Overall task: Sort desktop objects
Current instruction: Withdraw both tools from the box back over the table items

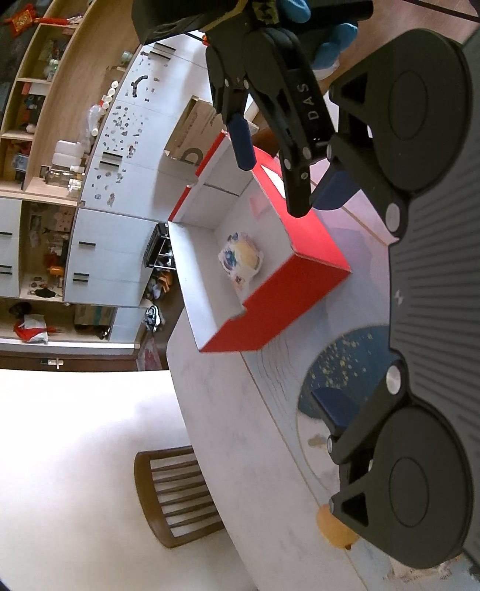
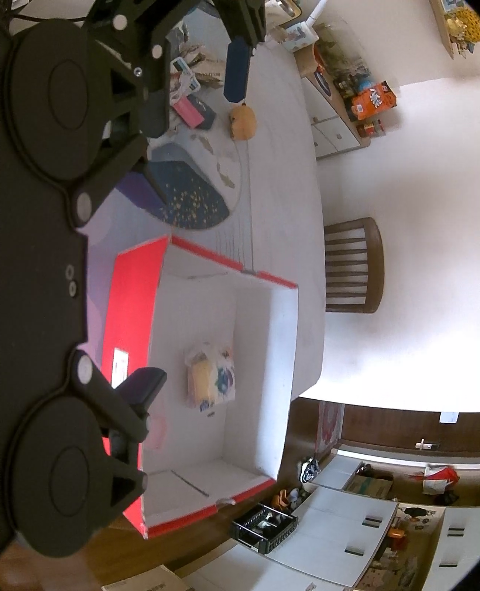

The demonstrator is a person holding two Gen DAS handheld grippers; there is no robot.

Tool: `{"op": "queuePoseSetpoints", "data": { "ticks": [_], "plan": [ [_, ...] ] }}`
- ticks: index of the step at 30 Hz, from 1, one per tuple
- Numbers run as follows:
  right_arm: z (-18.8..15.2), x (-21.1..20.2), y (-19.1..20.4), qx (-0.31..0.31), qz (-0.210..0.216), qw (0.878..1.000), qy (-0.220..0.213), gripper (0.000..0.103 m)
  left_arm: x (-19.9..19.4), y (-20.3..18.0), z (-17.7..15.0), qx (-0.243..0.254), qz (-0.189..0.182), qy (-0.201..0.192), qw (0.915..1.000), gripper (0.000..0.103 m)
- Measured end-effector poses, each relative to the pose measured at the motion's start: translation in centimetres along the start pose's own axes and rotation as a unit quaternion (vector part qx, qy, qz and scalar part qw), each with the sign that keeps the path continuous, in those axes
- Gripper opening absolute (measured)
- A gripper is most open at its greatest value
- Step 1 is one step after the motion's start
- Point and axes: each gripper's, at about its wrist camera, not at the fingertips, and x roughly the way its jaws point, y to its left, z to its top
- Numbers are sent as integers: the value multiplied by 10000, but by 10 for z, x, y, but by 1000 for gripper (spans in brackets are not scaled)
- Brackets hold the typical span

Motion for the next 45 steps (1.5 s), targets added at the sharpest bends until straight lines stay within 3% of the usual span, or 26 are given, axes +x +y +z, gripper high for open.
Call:
{"op": "queuePoseSetpoints", "data": {
  "ticks": [21,45],
  "plan": [
    [-1,20,103,-234,327,9992,31,94,-68,99,-67,-592,611,-73,9964,103],
    [-11,70,190,-360,615,9968,357,94,-94,156,-131,-127,513,106,9985,103]
  ]
}}
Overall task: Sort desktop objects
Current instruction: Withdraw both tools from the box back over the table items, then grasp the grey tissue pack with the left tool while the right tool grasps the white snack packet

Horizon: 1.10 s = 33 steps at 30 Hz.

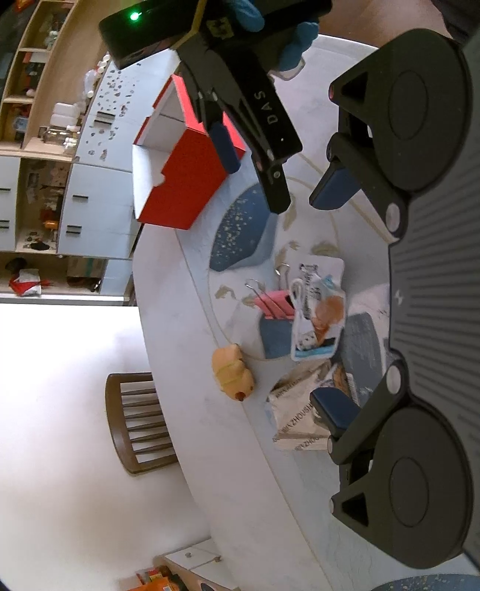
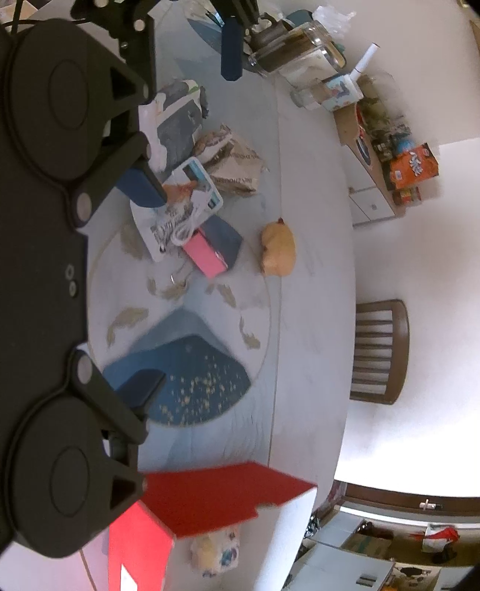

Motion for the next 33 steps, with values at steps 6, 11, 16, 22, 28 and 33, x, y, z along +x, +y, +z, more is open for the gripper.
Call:
{"op": "queuePoseSetpoints", "data": {
  "ticks": [6,11,16,22,28,33],
  "plan": [
    [1,16,15,-73,56,9999,126,94,6,12,-12,75,-25,149,9999,103],
    [0,31,26,-138,117,9995,251,94,12,16,-21,279,-70,258,9993,103],
    [-1,46,34,-197,170,9990,374,94,16,22,-26,305,-149,328,9989,103],
    [-2,66,43,-374,236,9975,544,94,22,26,-31,416,-221,417,9980,103],
    [0,84,46,-522,187,9962,678,94,31,31,-35,458,-188,498,9975,103],
    [-1,97,48,-614,178,9949,783,94,38,33,-40,545,-179,563,9968,103]
  ]
}}
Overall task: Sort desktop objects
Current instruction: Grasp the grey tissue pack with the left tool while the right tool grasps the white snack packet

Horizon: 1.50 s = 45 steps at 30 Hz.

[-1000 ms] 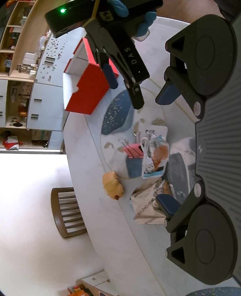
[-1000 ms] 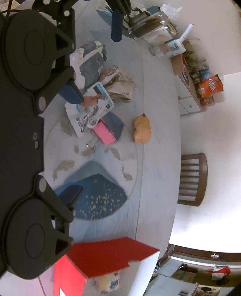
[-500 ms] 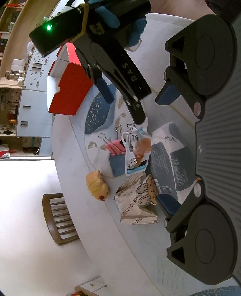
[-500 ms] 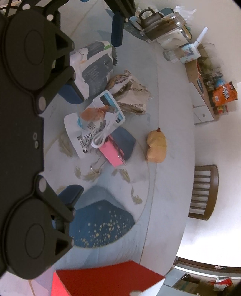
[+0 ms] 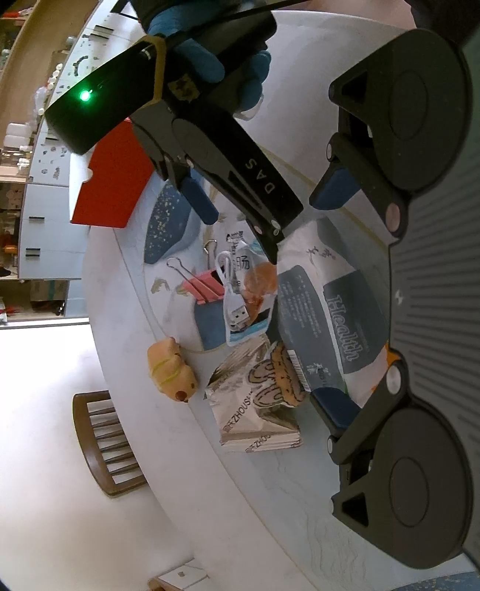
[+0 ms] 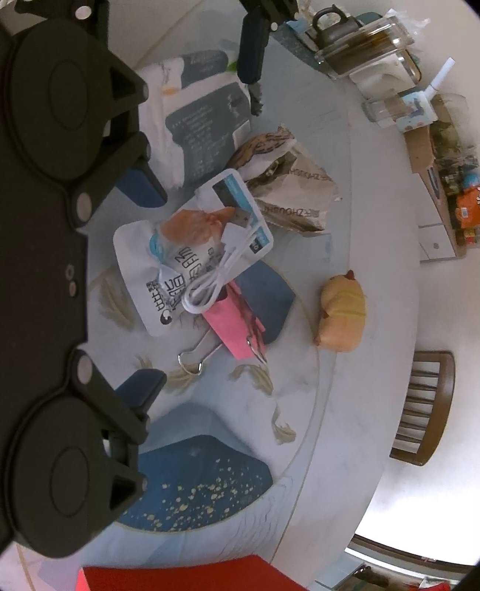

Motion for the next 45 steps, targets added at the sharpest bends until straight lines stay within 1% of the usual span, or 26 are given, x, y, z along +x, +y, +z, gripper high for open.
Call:
{"op": "queuePoseSetpoints", "data": {
  "ticks": [9,12,16,19,21,25,27,29,33,40,45],
  "plan": [
    [5,12,3,-170,-11,9998,-41,94,13,0,-4,134,87,125,9998,103],
    [4,14,7,-333,-76,9994,-98,93,16,3,-5,79,83,171,9998,103],
    [3,14,9,-329,-86,9993,-150,92,18,4,-5,10,78,200,9998,102],
    [3,12,11,-371,-53,9992,-171,87,19,3,-4,20,98,227,9997,101],
    [3,11,13,-412,-19,9990,-183,81,19,3,-4,26,115,236,9997,97],
    [2,9,15,-441,15,9988,-221,74,22,2,-3,43,195,289,9994,89],
    [0,7,16,-444,18,9987,-248,64,22,2,-2,46,213,307,9993,85],
    [-1,4,16,-468,38,9986,-238,58,22,1,-1,46,230,322,9992,83],
    [-7,-1,15,-487,31,9986,-181,56,23,-2,0,73,253,348,9990,78],
    [-24,-19,11,-520,20,9986,-68,49,24,-9,0,111,245,371,9989,75],
    [-34,-30,0,-256,149,9995,94,49,24,-16,2,120,200,375,9990,69]
  ]
}}
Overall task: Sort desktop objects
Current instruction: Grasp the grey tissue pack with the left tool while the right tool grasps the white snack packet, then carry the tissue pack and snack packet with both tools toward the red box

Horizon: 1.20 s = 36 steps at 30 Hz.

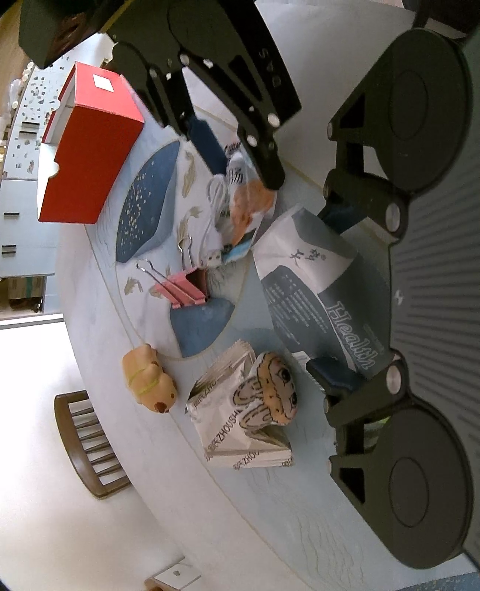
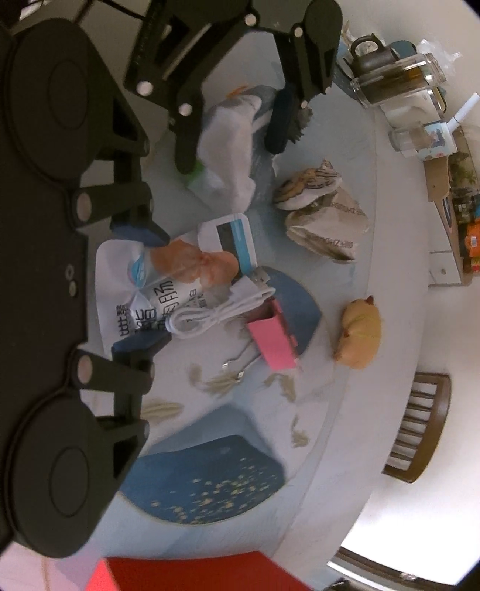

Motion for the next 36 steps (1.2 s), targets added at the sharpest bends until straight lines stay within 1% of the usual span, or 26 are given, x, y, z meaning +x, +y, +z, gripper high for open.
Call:
{"op": "queuePoseSetpoints", "data": {
  "ticks": [3,5,8,12,16,19,21,27,32,36],
  "plan": [
    [-8,-8,-6,203,129,9997,86,48,-2,-5,1,5,-50,-3,10000,63],
    [-11,-14,-12,459,332,9983,156,48,-3,-8,1,3,-83,2,10000,61],
    [-15,-19,-24,940,643,9931,268,47,-3,-12,2,5,-80,15,10000,59],
    [-19,-24,-34,1361,889,9860,364,46,-4,-16,5,-50,-79,33,10000,52],
    [-25,-31,-37,1471,1037,9827,440,46,-7,-21,8,-129,-96,61,9999,48],
    [-29,-40,-39,1503,1118,9814,427,46,-11,-26,10,-203,-150,50,9997,42],
    [-32,-48,-42,1540,1155,9806,378,46,-14,-30,11,-242,-115,16,9996,36],
    [-39,-69,-53,1666,1225,9781,254,46,-26,-43,19,-374,-87,-68,9992,28],
    [-45,-86,-65,1752,1168,9775,119,46,-38,-57,32,-421,-206,-173,9988,25],
    [-51,-100,-76,1823,1118,9769,18,46,-45,-74,48,-330,-285,-263,9987,24]
  ]
}}
